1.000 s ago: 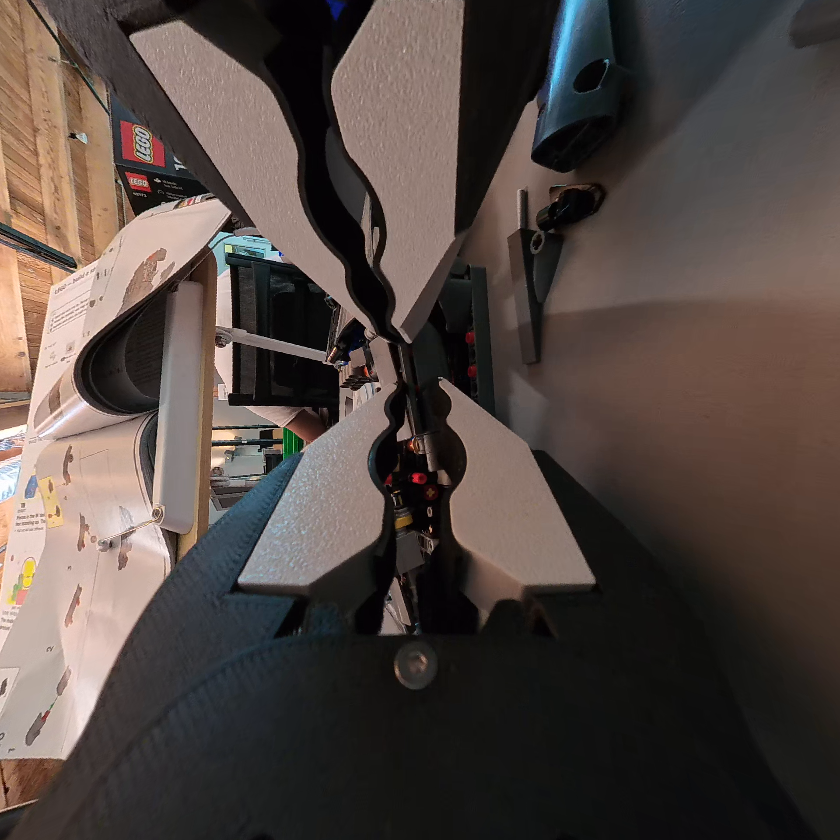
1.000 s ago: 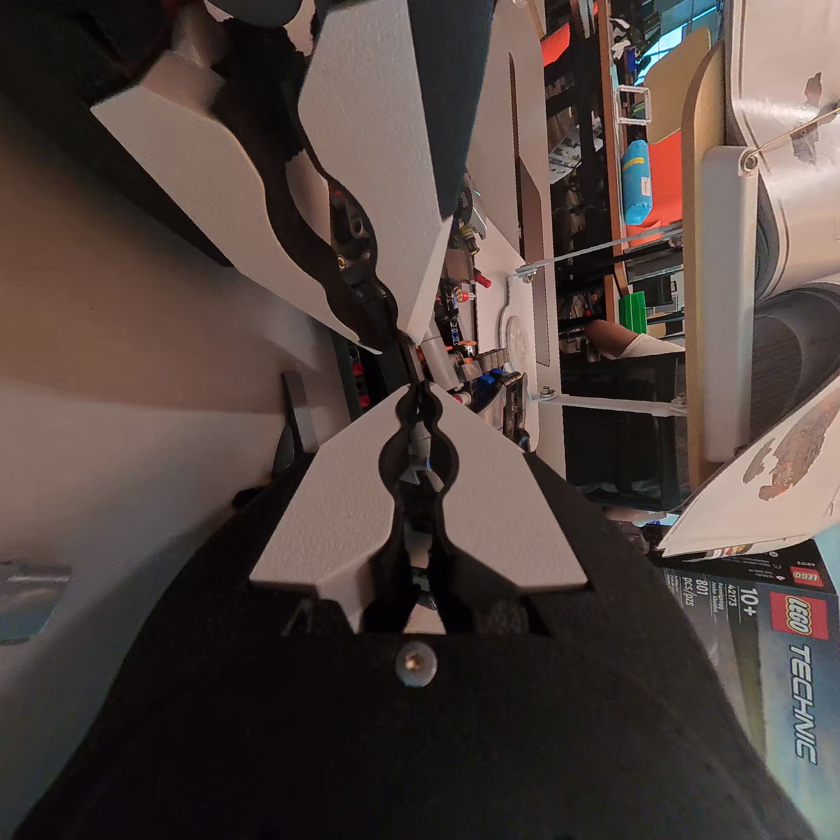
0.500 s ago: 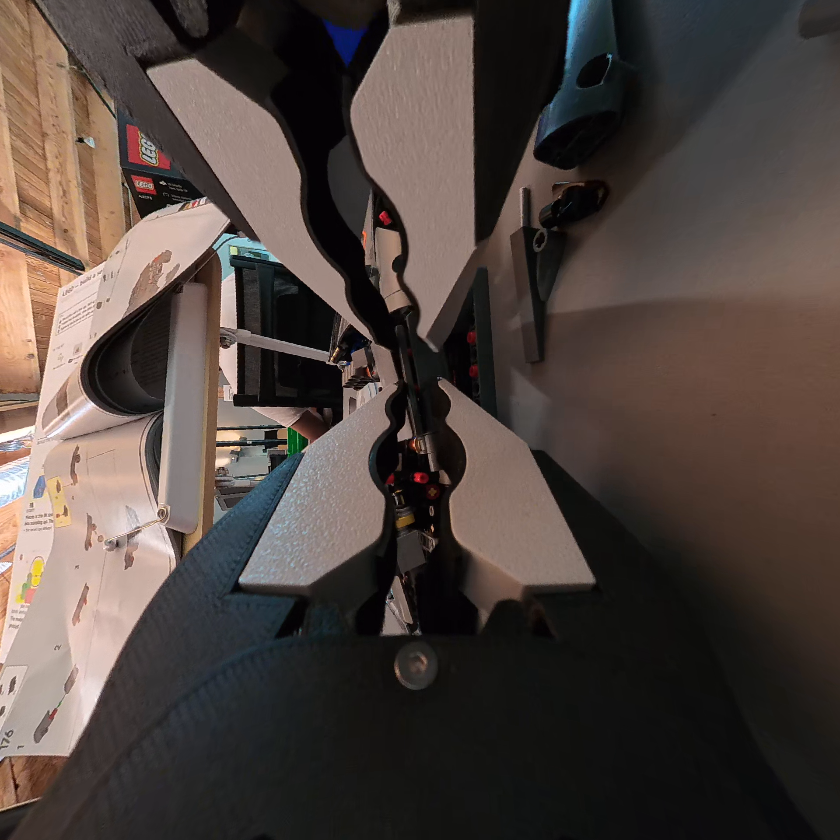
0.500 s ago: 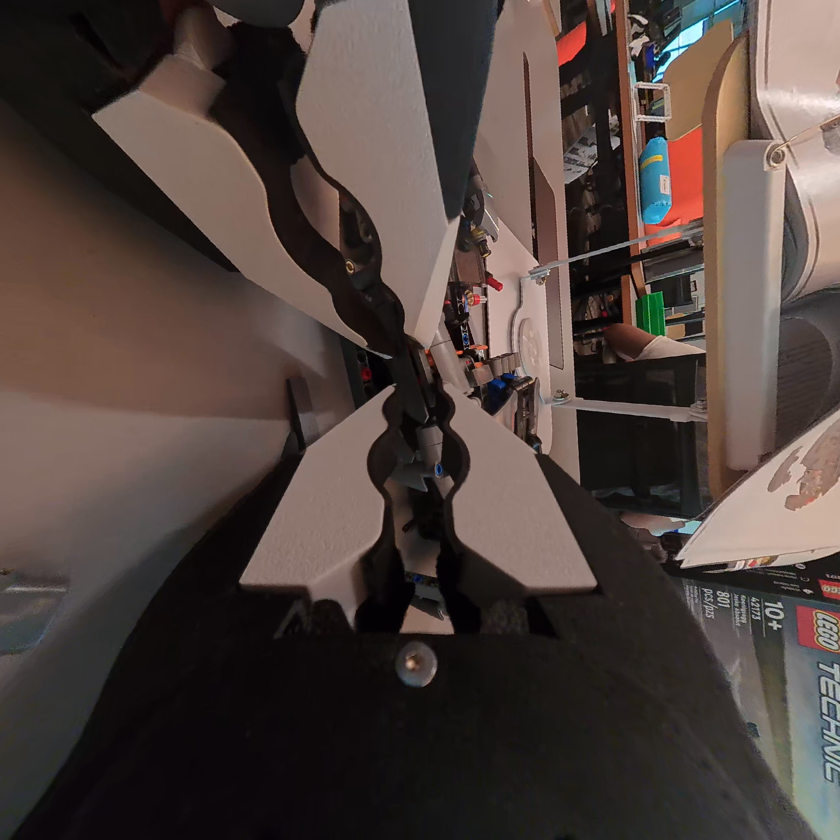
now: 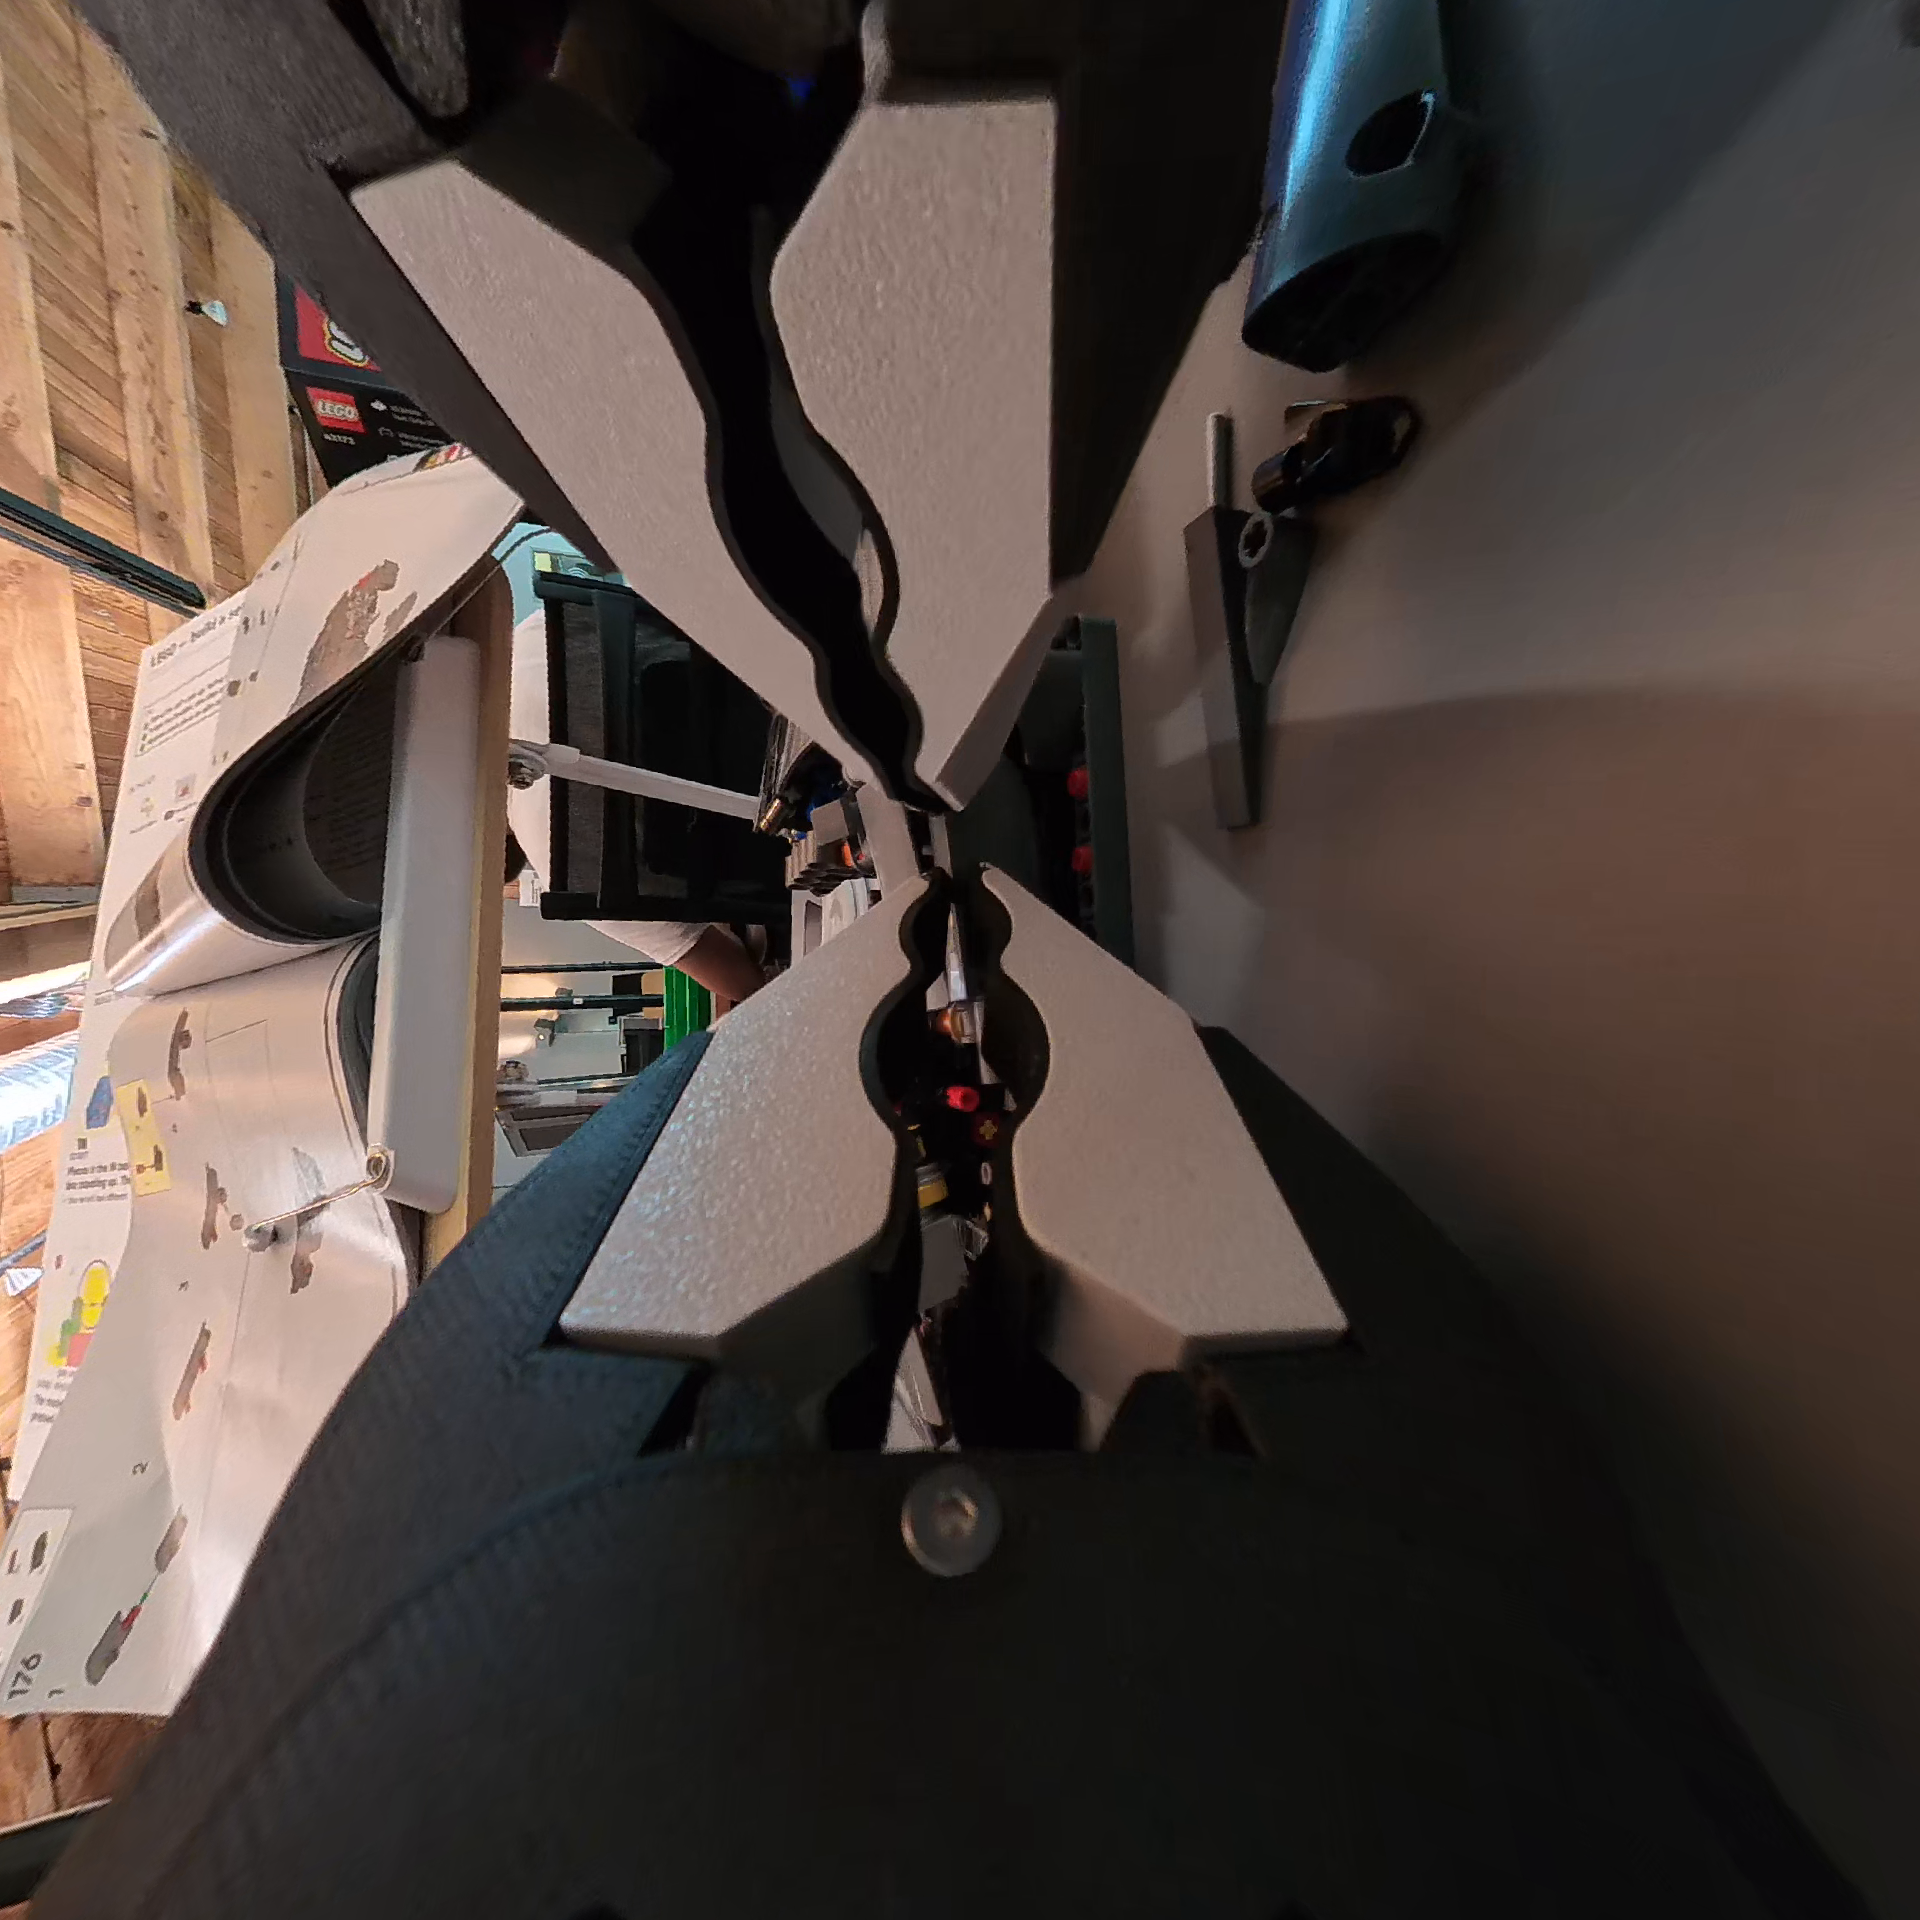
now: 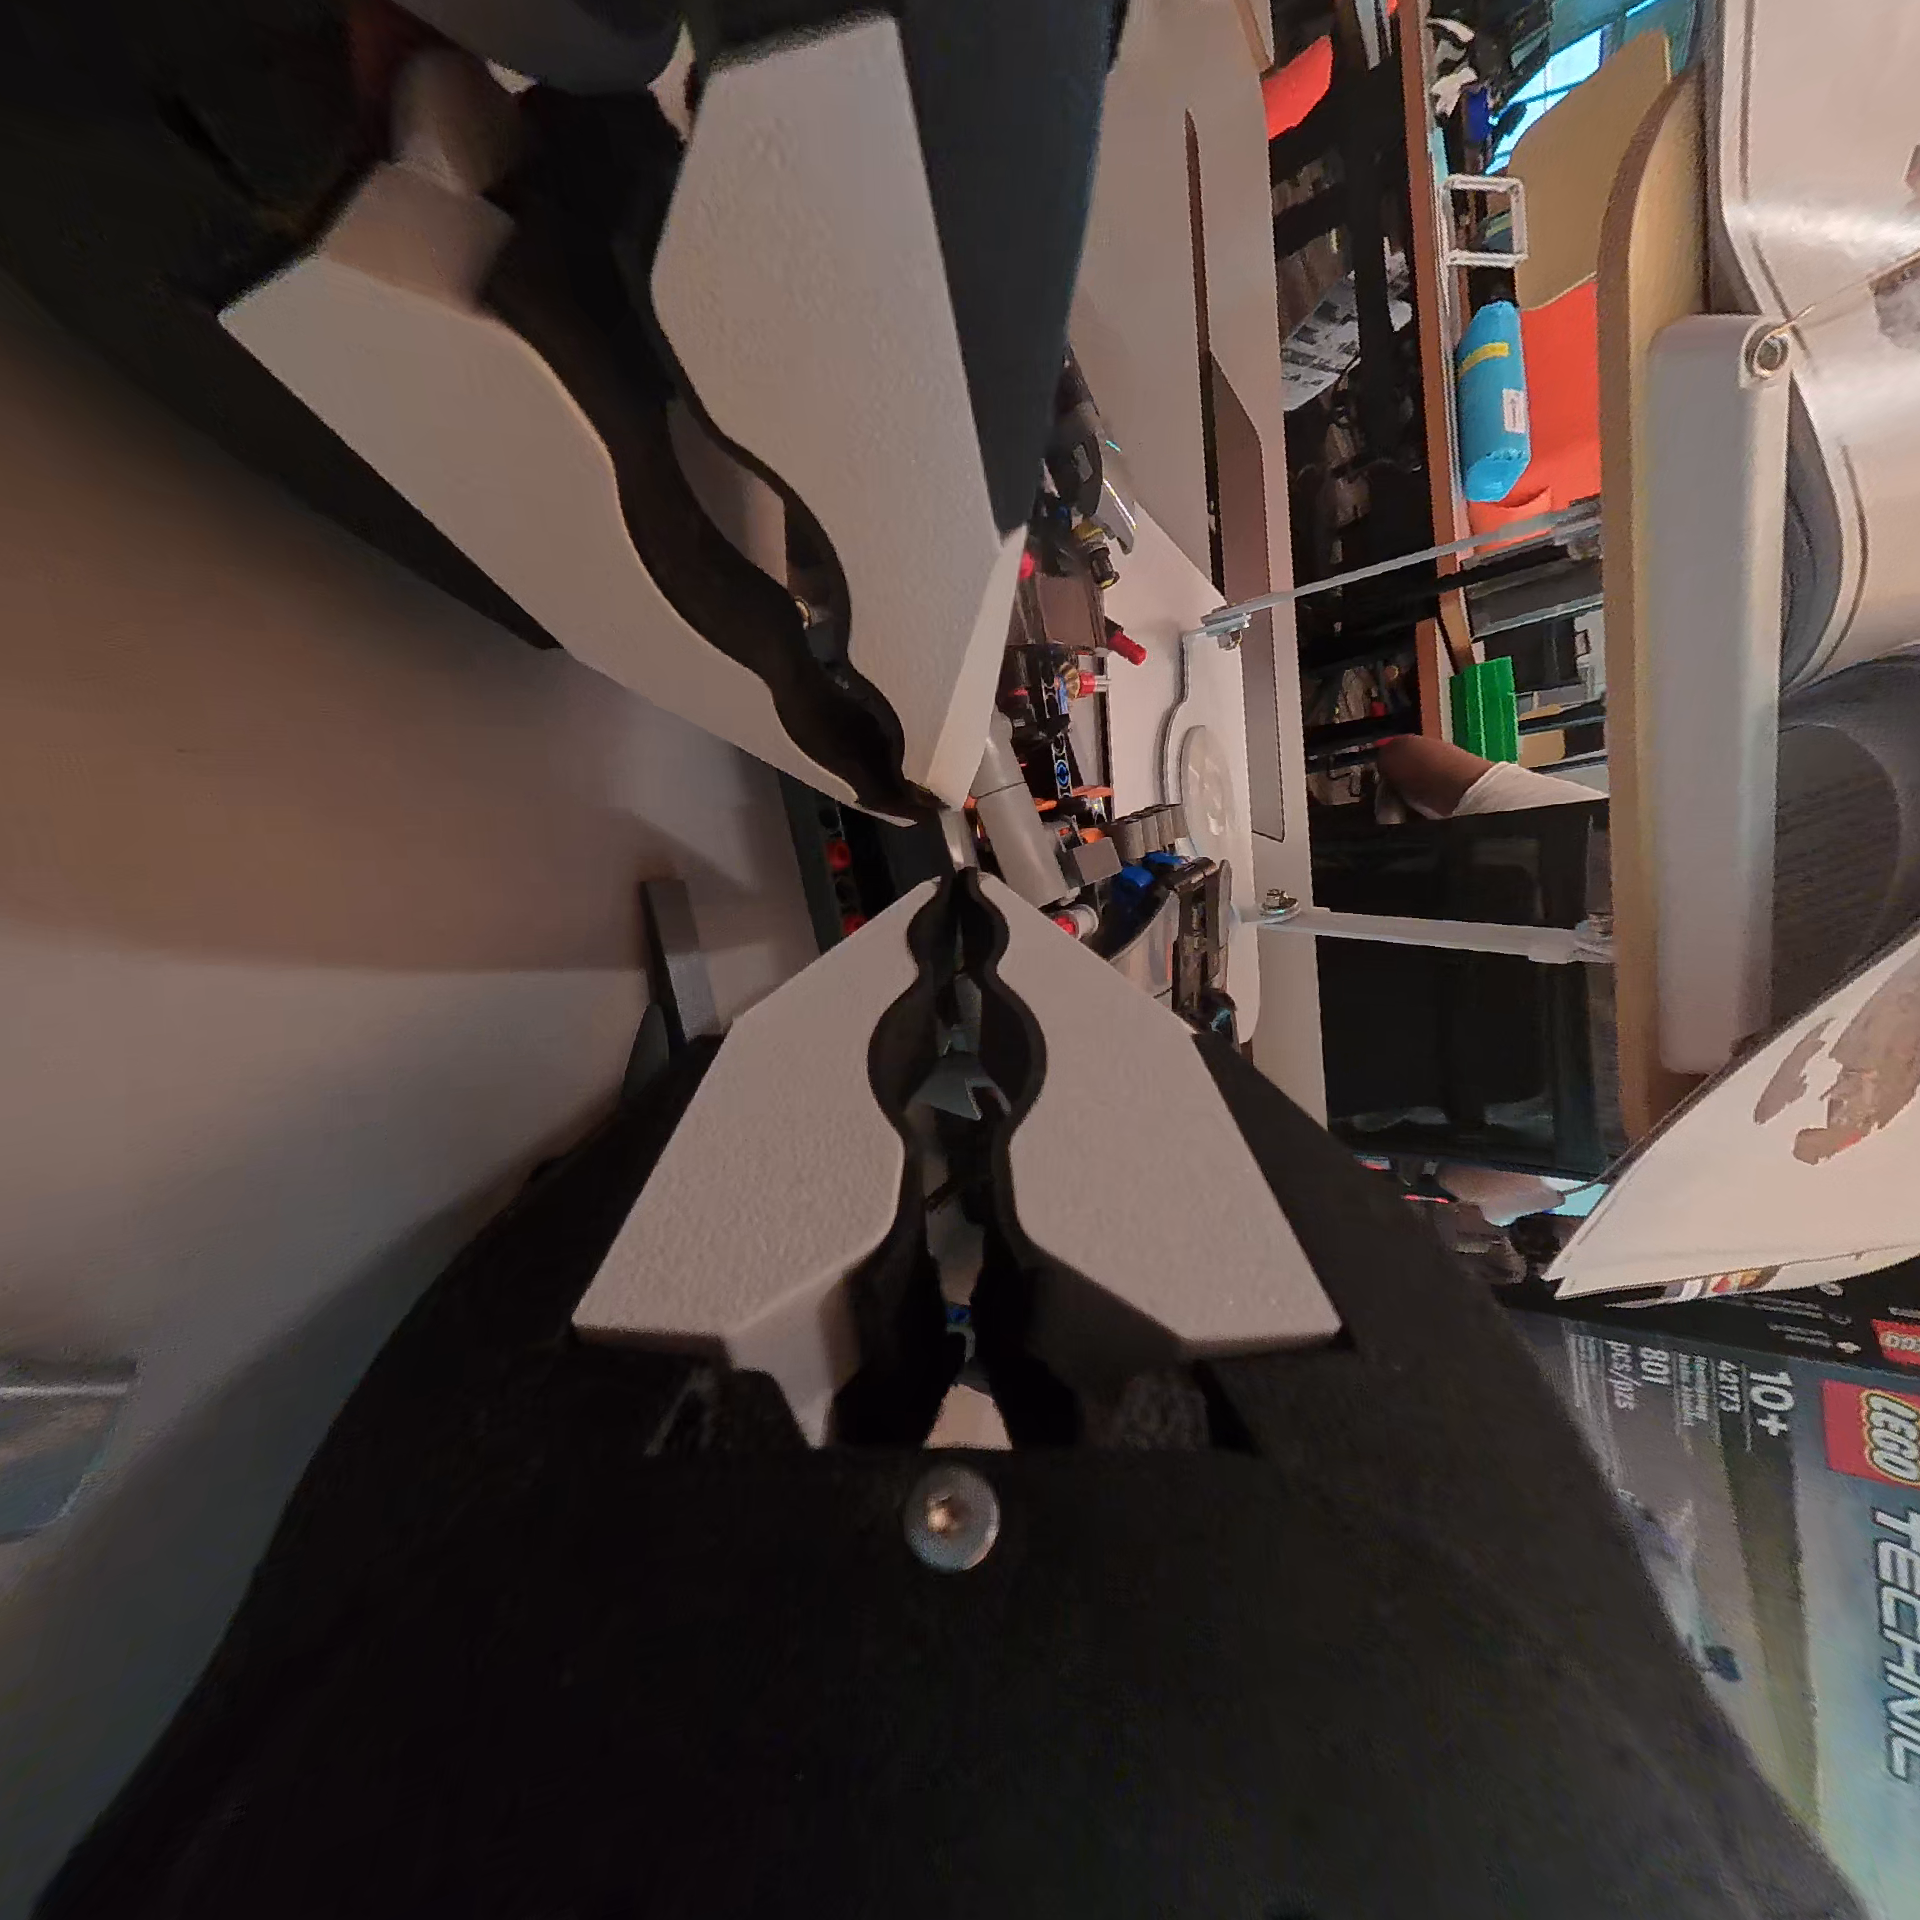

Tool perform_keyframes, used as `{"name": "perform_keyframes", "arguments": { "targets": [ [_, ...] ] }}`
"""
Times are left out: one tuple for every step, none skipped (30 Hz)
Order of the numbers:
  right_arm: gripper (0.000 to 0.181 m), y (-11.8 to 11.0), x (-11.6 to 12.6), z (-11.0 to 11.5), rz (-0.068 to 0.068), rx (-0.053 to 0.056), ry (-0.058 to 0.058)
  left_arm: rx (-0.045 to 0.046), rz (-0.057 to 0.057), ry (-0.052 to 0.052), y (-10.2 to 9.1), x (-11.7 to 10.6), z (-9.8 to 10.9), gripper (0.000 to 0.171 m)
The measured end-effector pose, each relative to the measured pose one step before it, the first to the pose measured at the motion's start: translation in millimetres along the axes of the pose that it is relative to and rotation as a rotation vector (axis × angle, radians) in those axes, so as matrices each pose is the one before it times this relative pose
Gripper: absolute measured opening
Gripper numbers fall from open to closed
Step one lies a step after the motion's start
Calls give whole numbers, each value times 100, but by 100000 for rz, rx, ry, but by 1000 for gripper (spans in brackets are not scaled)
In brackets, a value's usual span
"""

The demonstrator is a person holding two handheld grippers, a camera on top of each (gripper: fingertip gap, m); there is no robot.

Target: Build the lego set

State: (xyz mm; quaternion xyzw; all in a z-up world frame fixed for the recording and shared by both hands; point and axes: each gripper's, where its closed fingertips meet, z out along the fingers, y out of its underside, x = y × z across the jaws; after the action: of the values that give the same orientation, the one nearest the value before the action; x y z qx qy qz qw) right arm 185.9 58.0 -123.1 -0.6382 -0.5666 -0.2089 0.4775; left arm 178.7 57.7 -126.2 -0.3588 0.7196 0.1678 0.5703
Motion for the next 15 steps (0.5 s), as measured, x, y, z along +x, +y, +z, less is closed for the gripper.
{"name": "perform_keyframes", "arguments": {
  "targets": [
    [0, -114, 103, -78, 635, 402, 163, 554, -767, 323, -1, -60, -76, 0],
    [0, -150, 78, -54, -238, 516, 525, 1148, -748, 561, -16, -93, -144, 0],
    [9, -136, -58, -60, -236, 414, -450, 1574, -679, 924, -30, -55, -225, 4],
    [11, -67, -93, -139, 113, 437, -800, 1081, -880, 456, 32, -168, -299, 10],
    [11, -15, 71, -266, 390, 922, -45, 2201, -1241, 838, -172, -158, -450, 13],
    [11, 87, 253, -395, 989, 900, 548, 2714, -108, -238, -236, -303, -551, 15],
    [14, 36, 307, -498, 2476, 1407, -155, 1033, -472, -2016, 76, -623, -521, 18],
    [16, 1, 382, -574, 4048, 2064, -475, 473, -2672, -443, 240, -592, -396, 23],
    [16, 11, 576, -589, 4492, 2122, 387, 616, -3670, 6, 323, -674, -369, 25],
    [18, 157, 686, -593, 3907, 989, 881, 1292, -3840, -269, 343, -787, -371, 26],
    [17, 292, 769, -546, 3275, -248, 1442, -609, -5067, -8, 682, -845, -256, 31],
    [15, 226, 367, -480, 3310, -201, -1085, -2122, -4973, 2380, 862, -484, -136, 34],
    [11, 20, -19, -388, 3685, 883, -2943, -2340, -3776, 4059, 817, -37, -18, 34],
    [10, 95, -68, -258, 3882, 471, -2290, -2398, -1908, 3179, 735, 170, 37, 35],
    [13, 216, 204, -145, 3426, 12, 332, -1425, -846, 2269, 483, 310, 8, 38]
  ]
}}
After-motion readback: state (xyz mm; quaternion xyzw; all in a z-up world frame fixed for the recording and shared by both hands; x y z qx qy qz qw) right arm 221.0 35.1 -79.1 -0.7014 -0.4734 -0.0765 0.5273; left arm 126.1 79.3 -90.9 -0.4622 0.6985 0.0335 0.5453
